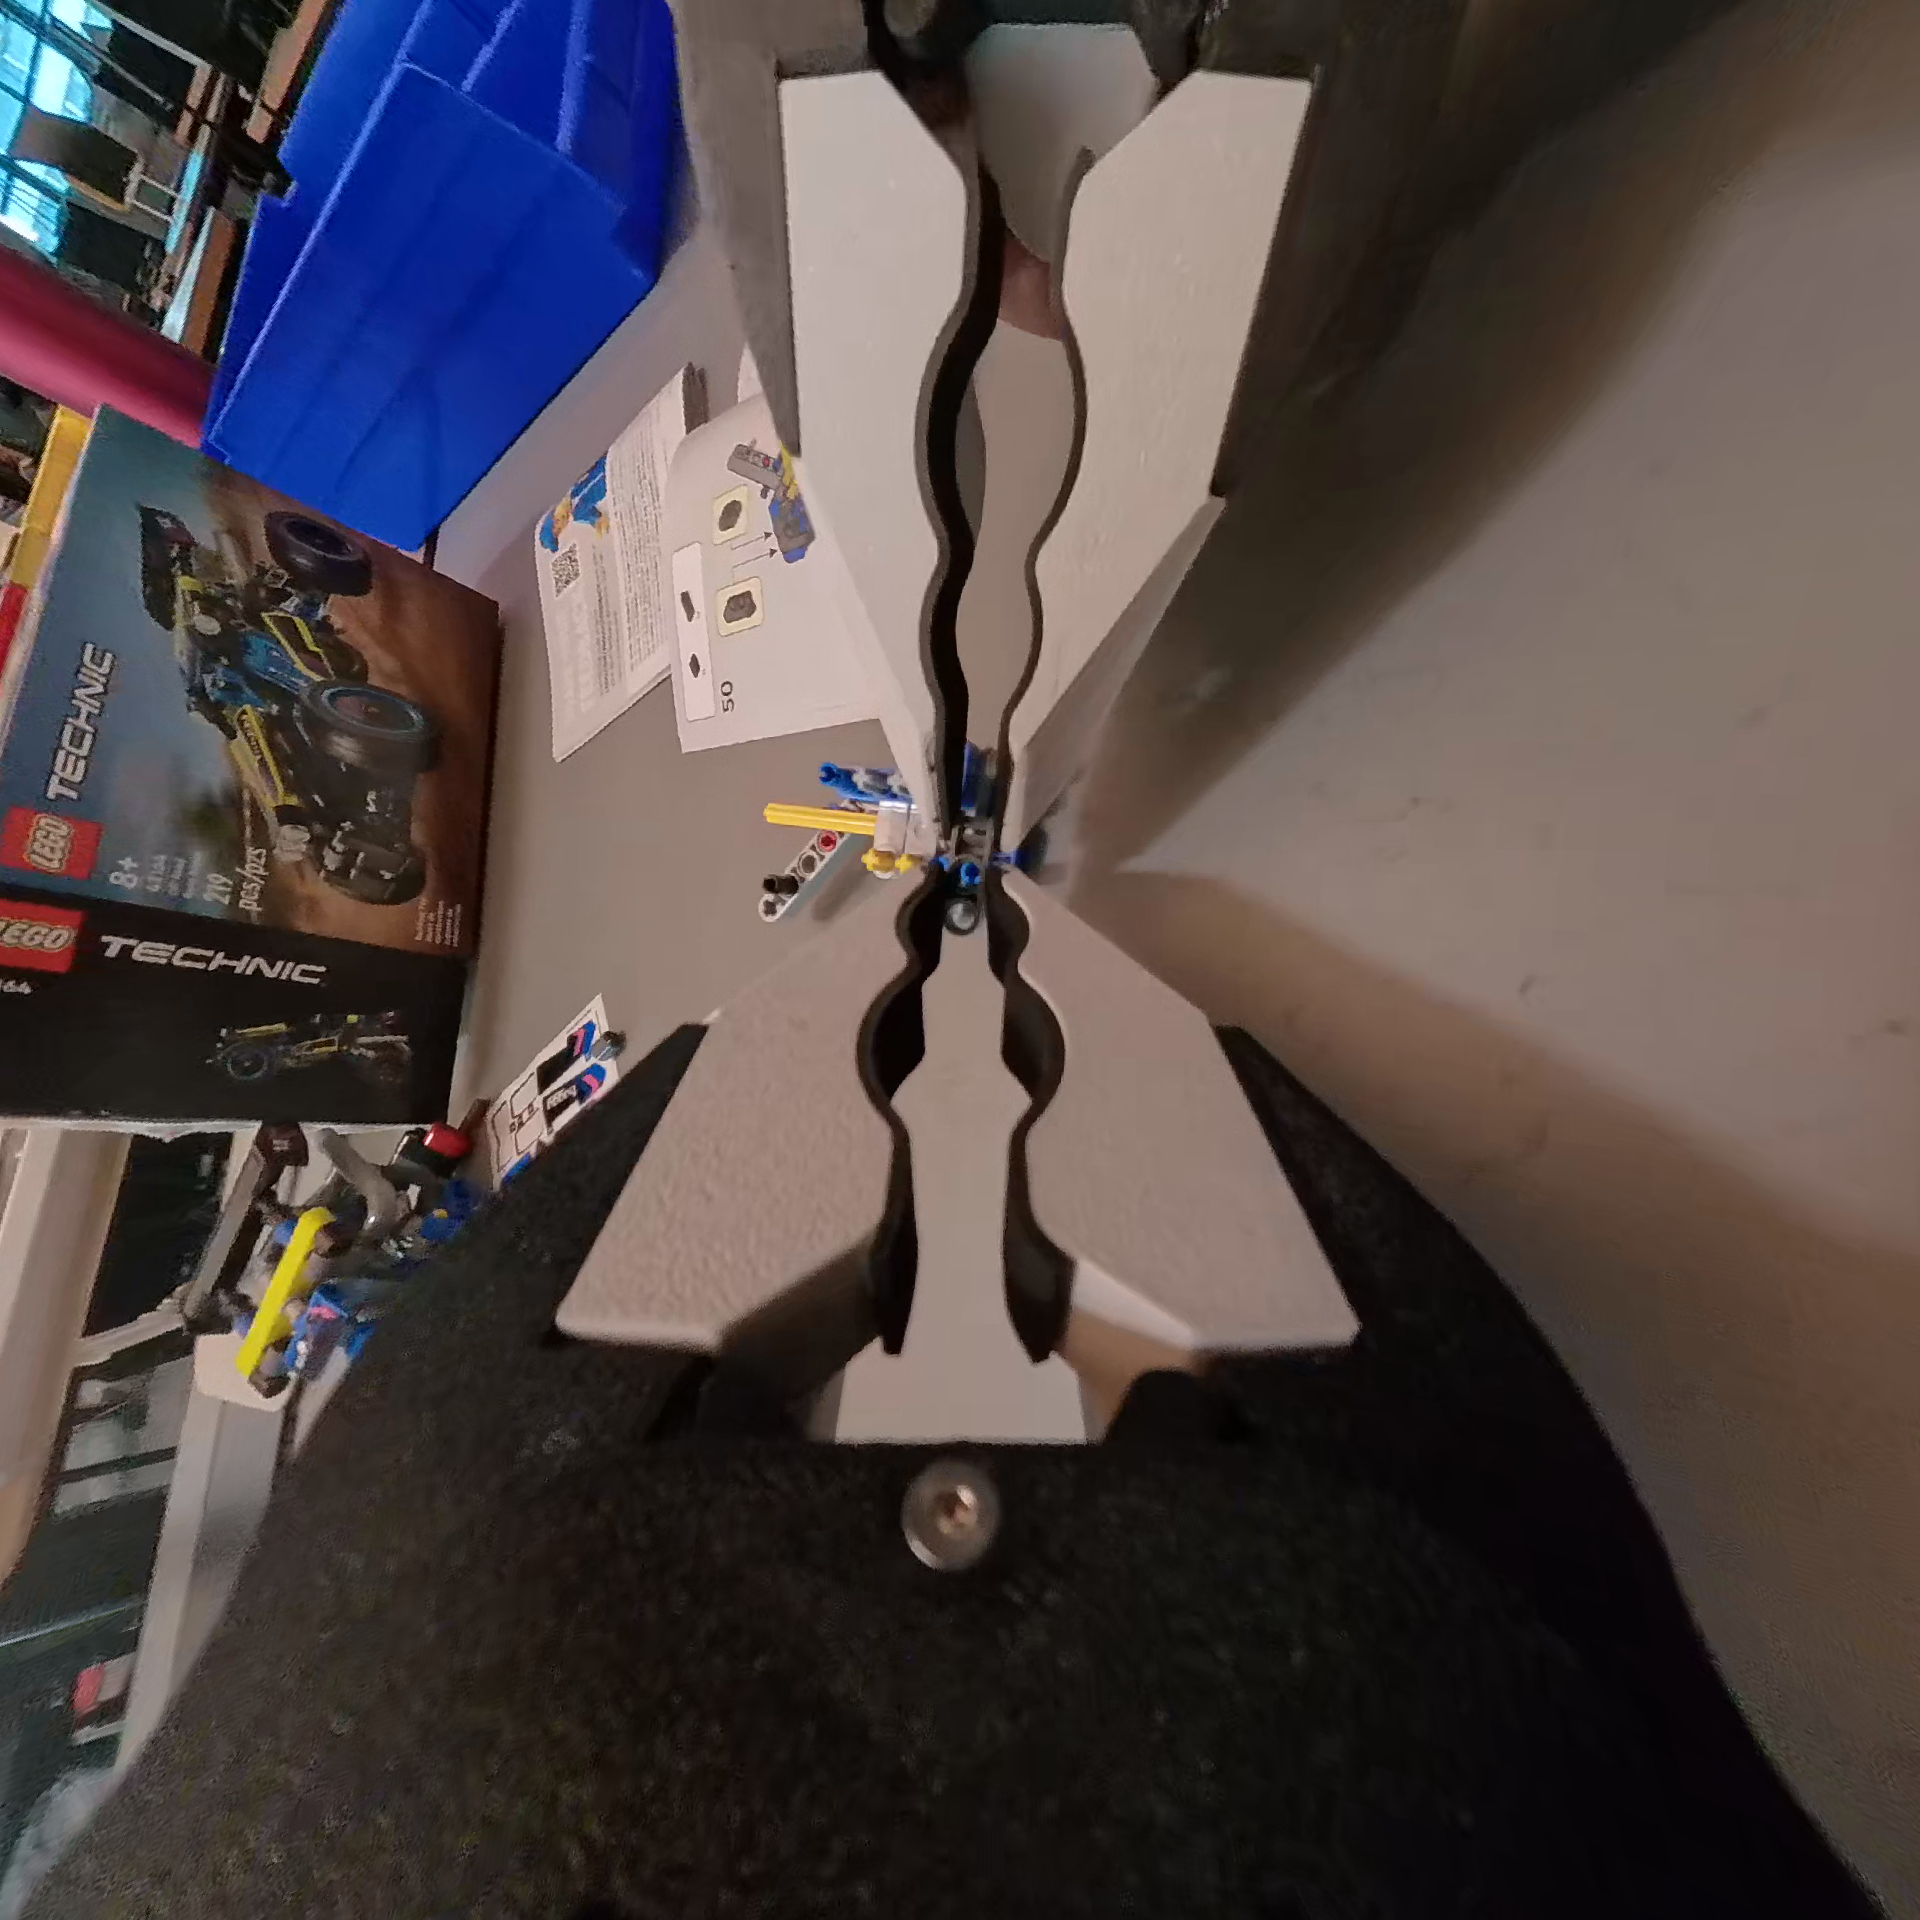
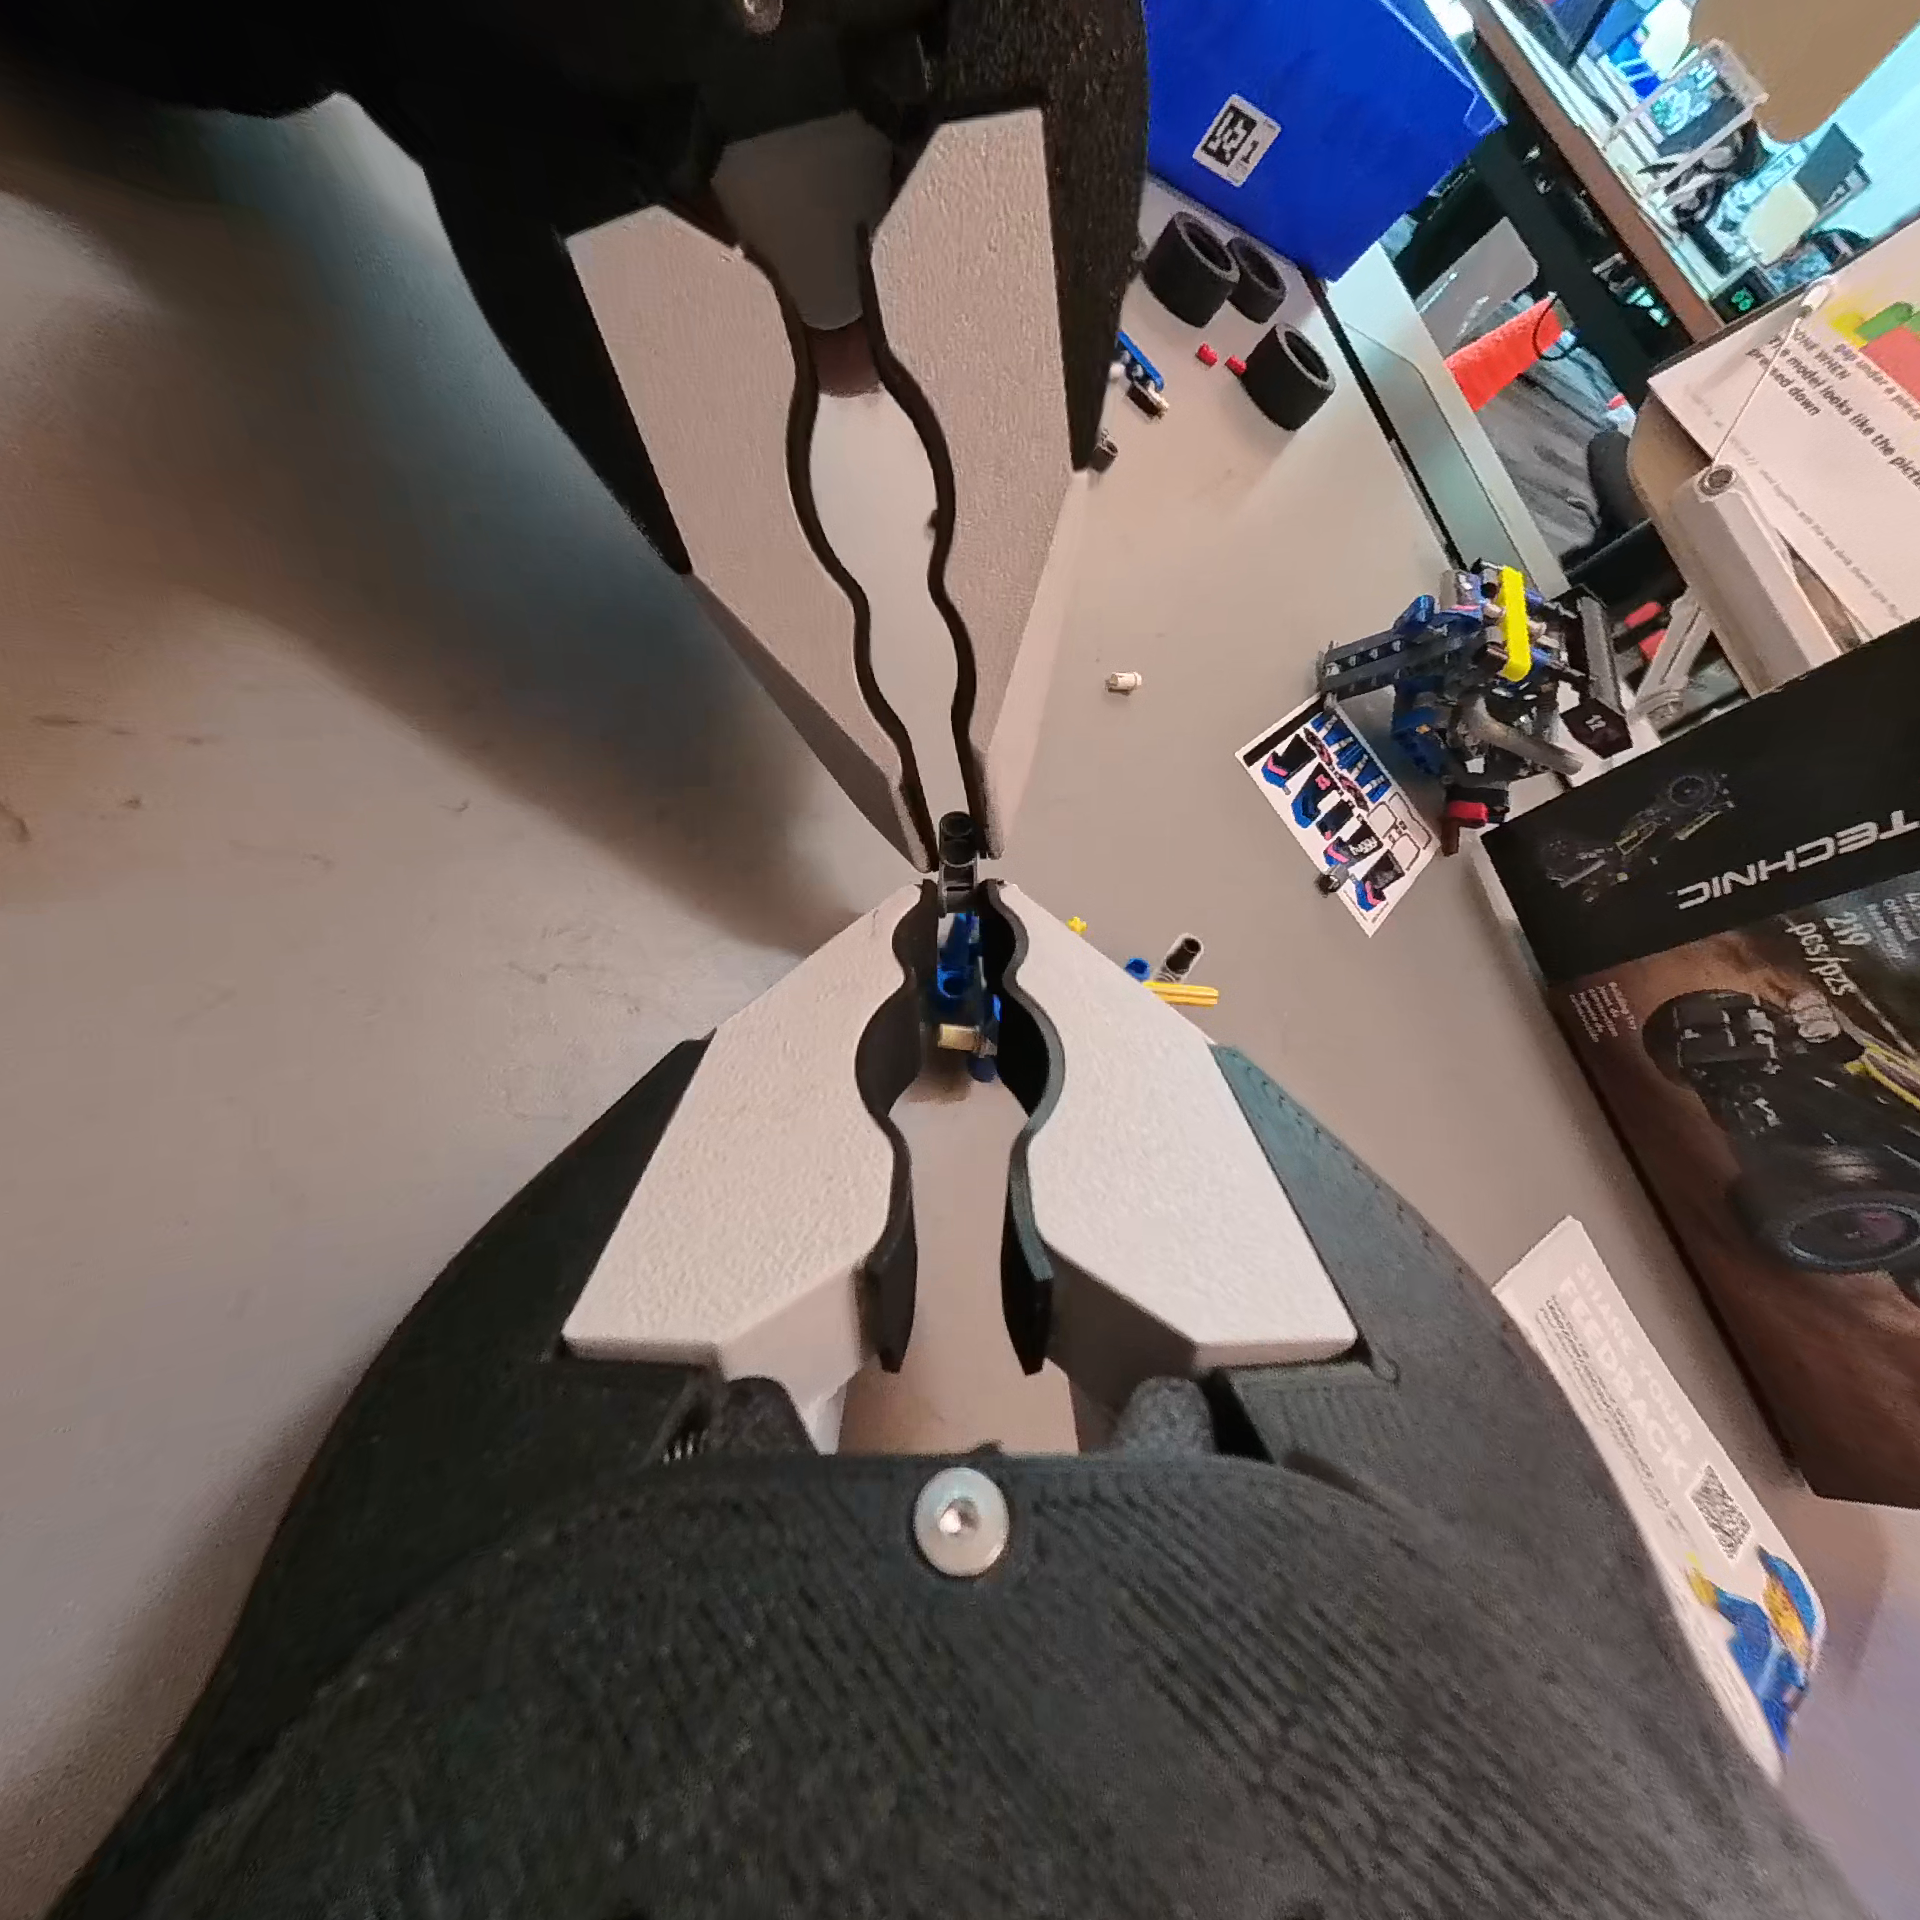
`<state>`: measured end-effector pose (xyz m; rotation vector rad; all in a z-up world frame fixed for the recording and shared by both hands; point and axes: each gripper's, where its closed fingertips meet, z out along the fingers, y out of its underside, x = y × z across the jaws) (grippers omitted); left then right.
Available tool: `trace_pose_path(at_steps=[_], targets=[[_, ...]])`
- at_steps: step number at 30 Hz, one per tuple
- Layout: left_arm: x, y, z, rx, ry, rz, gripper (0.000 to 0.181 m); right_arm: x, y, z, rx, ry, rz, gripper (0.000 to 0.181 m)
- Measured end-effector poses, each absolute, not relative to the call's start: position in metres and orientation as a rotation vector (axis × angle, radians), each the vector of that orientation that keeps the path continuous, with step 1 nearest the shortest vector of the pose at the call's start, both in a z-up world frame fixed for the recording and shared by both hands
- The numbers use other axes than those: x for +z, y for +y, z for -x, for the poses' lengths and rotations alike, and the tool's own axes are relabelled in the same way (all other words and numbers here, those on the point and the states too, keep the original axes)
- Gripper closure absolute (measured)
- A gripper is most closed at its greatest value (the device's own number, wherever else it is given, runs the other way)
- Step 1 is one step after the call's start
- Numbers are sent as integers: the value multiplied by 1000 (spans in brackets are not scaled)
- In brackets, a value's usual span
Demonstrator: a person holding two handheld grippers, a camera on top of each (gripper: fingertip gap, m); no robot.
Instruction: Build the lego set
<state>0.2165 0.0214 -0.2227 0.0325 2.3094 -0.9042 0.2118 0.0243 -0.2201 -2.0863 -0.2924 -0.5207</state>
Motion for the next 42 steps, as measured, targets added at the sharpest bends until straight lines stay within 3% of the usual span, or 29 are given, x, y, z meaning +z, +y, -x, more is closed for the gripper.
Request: trace_pose_path(at_steps=[20,25,26,27,28,29,31,32,36,42], targets=[[-217,19,-212,-972,2337,-5,178,-216,24,-209,-522,-308,2086,176],[-215,20,-214,-994,2317,-20,181,-188,4,-223,-461,-163,2006,159],[-215,19,-215,-1004,2310,-17,181,-188,2,-222,-422,-152,2005,163],[-216,19,-215,-1004,2316,-16,181,-191,2,-220,-397,-172,2005,181],[-218,19,-215,-1002,2330,-15,181,-195,2,-220,-409,-179,2009,181],[-219,18,-214,-1005,2339,-21,181,-201,3,-220,-416,-190,2035,179],[-226,17,-208,-999,2389,-54,181,-211,7,-215,-398,-209,2085,154],[-230,17,-203,-982,2428,-72,181,-213,9,-210,-377,-228,2097,151],[-245,20,-184,-927,2581,-82,181,-224,16,-188,-265,-305,2152,163],[-251,18,-178,-974,2668,8,181,-242,22,-177,-159,-243,2254,161]])
